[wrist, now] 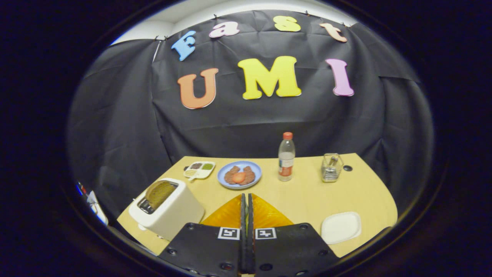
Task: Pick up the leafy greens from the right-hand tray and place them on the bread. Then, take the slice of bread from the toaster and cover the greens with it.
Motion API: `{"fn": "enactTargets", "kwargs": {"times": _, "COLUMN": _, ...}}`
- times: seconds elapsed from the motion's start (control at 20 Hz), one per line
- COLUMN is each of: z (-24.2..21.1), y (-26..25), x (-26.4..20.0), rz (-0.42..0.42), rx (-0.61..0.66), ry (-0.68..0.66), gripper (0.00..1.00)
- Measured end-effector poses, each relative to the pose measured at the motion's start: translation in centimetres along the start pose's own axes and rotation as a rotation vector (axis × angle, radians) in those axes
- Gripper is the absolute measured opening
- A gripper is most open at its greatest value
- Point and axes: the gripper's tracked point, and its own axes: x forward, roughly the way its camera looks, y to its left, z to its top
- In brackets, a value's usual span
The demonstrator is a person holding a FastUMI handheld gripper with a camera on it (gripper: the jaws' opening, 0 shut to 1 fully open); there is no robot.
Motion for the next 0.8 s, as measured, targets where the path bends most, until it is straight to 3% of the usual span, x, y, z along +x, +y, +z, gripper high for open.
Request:
{"fn": "enactTargets", "kwargs": {"times": 0.3, "z": -3.7, "y": 5.6, "x": 2.6, "rz": 0.062, "rx": 0.139, "ry": 0.075, "gripper": 0.00}}
{"fn": "enactTargets", "kwargs": {"times": 0.5, "z": -6.0, "y": 4.4, "x": 4.5, "rz": 0.027, "rx": 0.222, "ry": 0.111, "gripper": 0.00}}
{"fn": "enactTargets", "kwargs": {"times": 0.8, "z": -7.1, "y": 0.3, "x": 6.5, "rz": -0.036, "rx": 0.201, "ry": 0.112, "gripper": 0.00}}
